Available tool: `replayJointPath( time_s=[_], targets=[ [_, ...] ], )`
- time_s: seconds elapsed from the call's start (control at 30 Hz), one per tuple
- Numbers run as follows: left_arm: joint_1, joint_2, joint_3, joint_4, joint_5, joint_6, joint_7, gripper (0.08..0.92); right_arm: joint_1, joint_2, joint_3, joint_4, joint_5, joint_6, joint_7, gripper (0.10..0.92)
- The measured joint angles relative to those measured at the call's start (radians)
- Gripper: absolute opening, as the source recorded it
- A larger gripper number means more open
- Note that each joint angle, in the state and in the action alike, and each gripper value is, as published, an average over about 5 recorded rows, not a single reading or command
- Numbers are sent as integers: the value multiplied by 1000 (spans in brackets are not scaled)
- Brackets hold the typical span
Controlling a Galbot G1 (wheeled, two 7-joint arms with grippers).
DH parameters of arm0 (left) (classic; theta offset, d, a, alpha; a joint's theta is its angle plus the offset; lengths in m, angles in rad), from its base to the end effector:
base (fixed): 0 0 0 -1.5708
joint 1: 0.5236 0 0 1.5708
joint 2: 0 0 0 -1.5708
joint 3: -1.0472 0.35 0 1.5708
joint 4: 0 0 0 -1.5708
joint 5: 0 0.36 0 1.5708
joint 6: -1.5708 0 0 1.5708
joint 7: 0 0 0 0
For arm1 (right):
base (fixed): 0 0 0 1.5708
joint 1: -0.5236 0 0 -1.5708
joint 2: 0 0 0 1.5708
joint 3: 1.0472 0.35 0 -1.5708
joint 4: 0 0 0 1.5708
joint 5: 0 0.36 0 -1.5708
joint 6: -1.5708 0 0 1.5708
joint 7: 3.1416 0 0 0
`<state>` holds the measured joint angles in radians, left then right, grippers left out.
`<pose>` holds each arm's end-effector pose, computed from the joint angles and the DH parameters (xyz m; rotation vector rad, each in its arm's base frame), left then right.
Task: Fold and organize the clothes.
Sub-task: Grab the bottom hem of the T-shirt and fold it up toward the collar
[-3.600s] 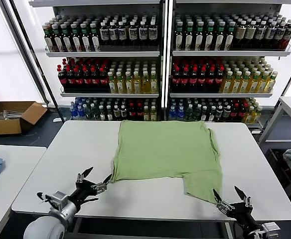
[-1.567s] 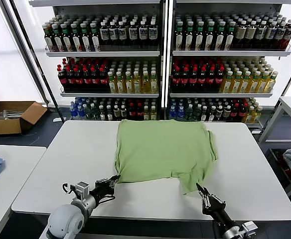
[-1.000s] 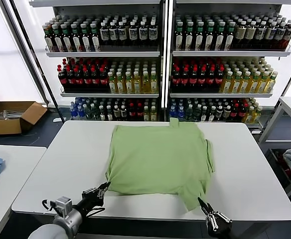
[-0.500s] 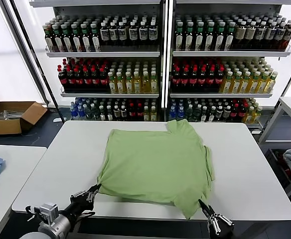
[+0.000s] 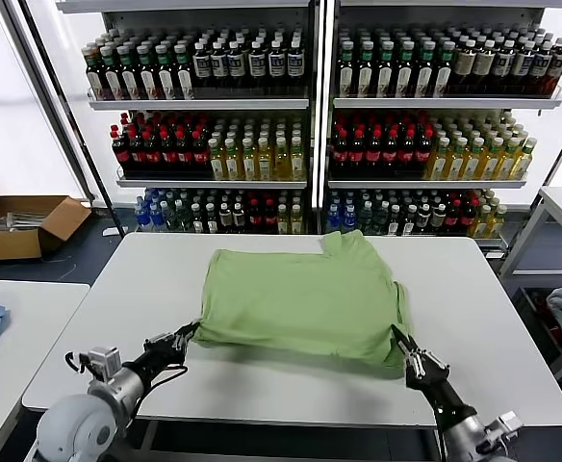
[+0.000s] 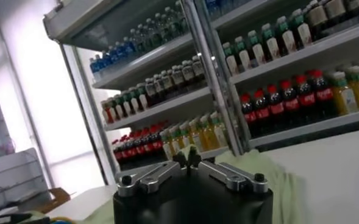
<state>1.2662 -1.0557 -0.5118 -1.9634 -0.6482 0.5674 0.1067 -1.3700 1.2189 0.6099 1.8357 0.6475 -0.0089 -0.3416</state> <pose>0.2841 0.1011 -0.2545 -0.4776 -2.6410 0.1601 0.2554 -0.1163 -0.3277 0.5381 -3.0558 -0.4550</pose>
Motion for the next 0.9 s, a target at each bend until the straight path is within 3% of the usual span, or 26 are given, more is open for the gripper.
replayJointPath(
  time_s=[0.3,0.43,0.9],
  targets=[
    [-175,-1,91,169,-7,5,-3,89,144,-29,-76,-120,-46,-51,75,118],
    [-220,-2,109,223,2,6,-6,125,165,-42,-88,-130,-82,-98,108,205],
    [-203,11,82,233,50,9,-17,509,60,-49,-51,-18,-248,-215,208,612]
  ],
)
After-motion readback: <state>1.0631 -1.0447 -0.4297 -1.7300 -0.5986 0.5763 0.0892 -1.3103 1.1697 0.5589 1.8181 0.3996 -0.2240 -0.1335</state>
